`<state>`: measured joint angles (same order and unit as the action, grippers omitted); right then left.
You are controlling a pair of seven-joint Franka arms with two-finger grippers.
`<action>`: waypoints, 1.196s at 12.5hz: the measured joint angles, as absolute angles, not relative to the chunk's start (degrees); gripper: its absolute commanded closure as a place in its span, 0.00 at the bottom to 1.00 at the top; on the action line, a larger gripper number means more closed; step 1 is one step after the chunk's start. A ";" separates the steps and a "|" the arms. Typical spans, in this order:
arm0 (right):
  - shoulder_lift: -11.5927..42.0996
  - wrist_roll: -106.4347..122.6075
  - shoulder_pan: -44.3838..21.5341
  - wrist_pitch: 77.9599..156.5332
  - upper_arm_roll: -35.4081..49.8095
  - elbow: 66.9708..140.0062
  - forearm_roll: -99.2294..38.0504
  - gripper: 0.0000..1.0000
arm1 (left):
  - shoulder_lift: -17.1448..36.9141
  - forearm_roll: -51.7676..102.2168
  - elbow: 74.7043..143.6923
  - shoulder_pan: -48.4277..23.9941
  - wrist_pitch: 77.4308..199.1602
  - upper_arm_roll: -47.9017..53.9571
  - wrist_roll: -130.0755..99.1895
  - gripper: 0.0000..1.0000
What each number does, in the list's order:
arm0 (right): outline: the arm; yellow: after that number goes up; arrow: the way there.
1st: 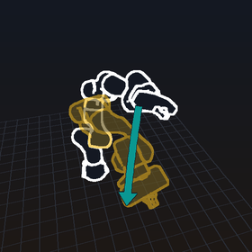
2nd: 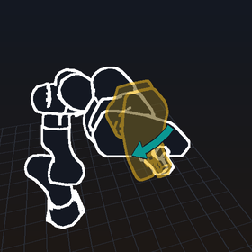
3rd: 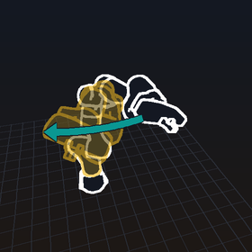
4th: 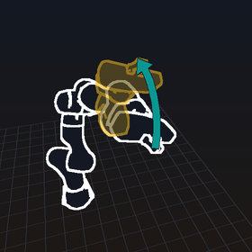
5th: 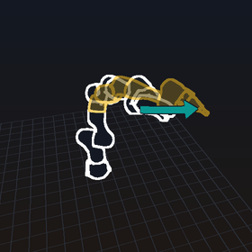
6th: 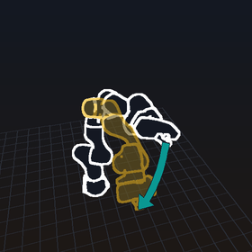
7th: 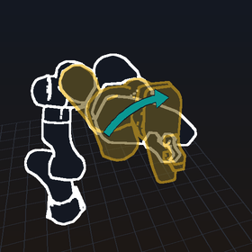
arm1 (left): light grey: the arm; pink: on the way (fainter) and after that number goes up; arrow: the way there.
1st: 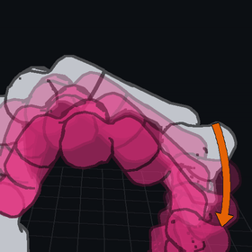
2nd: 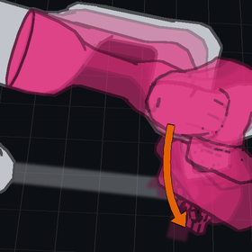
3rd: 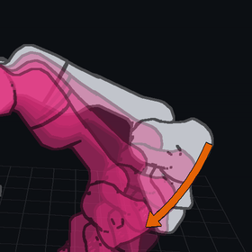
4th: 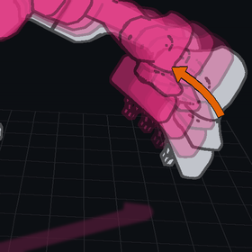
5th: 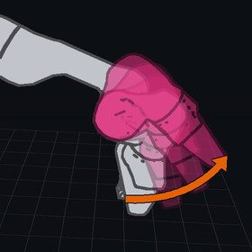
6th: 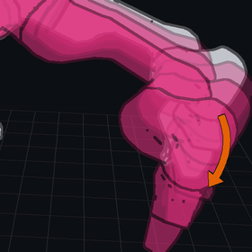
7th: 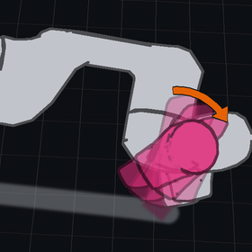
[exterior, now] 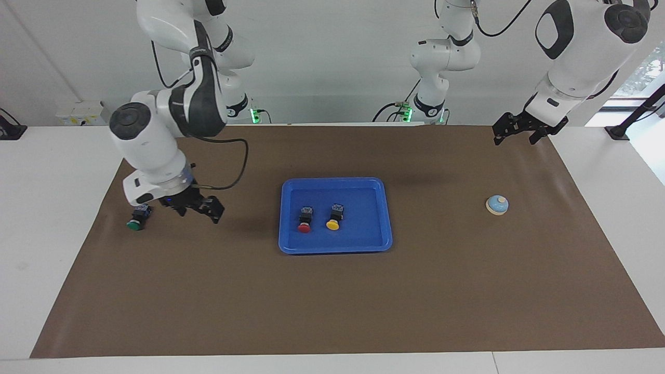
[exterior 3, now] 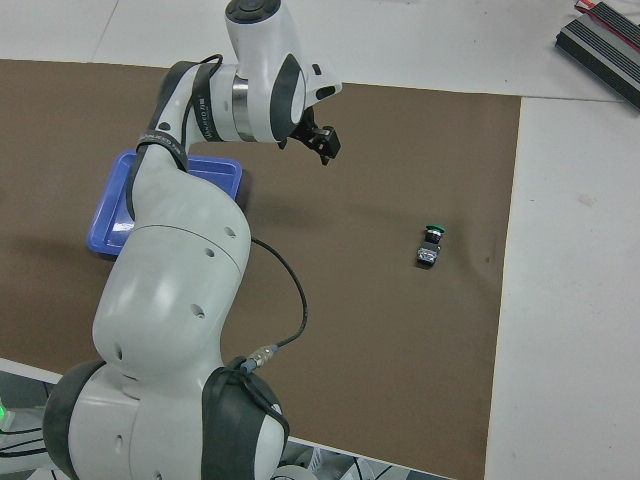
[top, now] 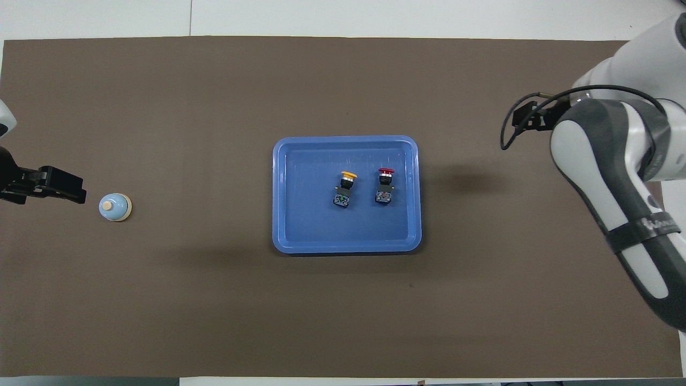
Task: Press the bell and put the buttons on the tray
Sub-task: 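Reach the right gripper to the green-capped button and grasp it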
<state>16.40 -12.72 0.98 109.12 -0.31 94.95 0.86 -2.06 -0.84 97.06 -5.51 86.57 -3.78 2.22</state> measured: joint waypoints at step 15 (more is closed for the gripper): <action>12.27 8.33 21.01 145.08 -0.10 127.29 4.15 0.96 | -2.06 -0.84 97.06 -5.51 86.57 -3.78 2.22 0.00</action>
<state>12.27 8.33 21.01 145.08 -0.10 127.29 4.15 -2.06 -0.84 97.06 -5.51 86.57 -3.78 2.22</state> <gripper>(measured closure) 0.233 0.000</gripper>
